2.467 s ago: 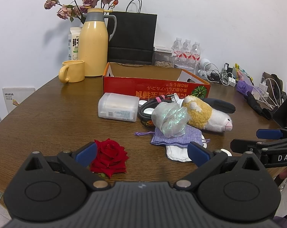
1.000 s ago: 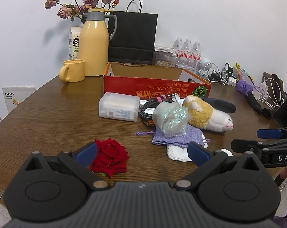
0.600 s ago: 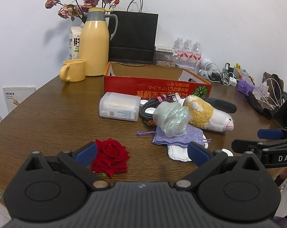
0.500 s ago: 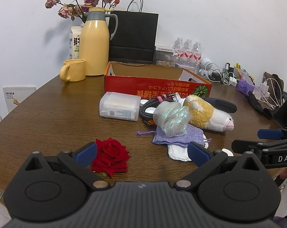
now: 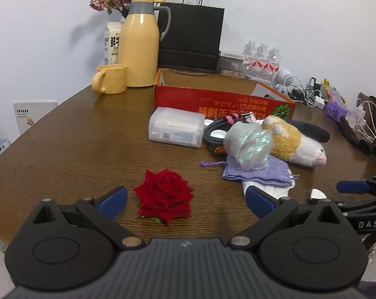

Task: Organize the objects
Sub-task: 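Grasp the red rose with the left tool while the right tool grasps the white lid, then lower the rose and lid into the cardboard box and open both tools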

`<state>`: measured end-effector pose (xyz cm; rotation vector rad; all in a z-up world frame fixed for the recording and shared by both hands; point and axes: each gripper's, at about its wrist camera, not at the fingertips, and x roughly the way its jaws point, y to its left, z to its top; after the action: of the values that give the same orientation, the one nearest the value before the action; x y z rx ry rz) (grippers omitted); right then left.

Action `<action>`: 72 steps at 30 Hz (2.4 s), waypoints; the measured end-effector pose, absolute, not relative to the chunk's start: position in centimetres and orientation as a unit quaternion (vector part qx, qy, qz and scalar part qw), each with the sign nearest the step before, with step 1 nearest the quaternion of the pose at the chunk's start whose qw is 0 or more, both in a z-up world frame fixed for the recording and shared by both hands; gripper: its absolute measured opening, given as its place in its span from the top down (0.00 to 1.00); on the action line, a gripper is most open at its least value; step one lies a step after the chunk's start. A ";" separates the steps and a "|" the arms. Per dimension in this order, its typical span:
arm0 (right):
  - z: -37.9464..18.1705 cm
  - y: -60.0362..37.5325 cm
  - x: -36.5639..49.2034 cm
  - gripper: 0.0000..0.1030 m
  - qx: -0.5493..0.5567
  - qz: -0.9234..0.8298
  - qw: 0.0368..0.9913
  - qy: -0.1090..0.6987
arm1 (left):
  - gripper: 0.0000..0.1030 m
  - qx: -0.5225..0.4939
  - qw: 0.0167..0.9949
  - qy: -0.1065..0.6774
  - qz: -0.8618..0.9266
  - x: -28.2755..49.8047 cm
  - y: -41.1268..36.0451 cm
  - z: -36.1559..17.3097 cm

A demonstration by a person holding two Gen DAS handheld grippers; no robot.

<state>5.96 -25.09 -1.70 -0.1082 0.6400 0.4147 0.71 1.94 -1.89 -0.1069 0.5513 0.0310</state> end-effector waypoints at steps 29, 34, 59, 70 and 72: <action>0.0 -26.0 6.9 0.75 -0.042 0.239 0.940 0.242 | 0.62 -0.038 0.971 0.234 0.024 4.0 3.4 -0.5; 2.7 -25.5 9.5 0.75 -0.050 0.233 0.953 0.187 | 0.62 -0.049 0.982 0.182 -0.002 6.6 2.8 3.0; 5.3 -20.4 30.7 0.75 -0.013 0.164 0.967 0.194 | 0.63 -0.073 0.973 0.212 0.057 28.3 -0.6 3.6; 5.0 -20.7 30.0 0.00 -0.015 0.160 0.966 0.202 | 0.00 -0.074 0.983 0.160 0.059 26.4 -0.7 4.0; 5.2 -20.8 29.9 0.00 -0.015 0.156 0.967 0.199 | 0.00 -0.078 0.982 0.161 0.061 26.3 -0.5 4.2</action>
<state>29.94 -20.77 5.15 -0.0307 0.4031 0.3145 26.30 -0.48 4.24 -0.1570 0.3230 0.1221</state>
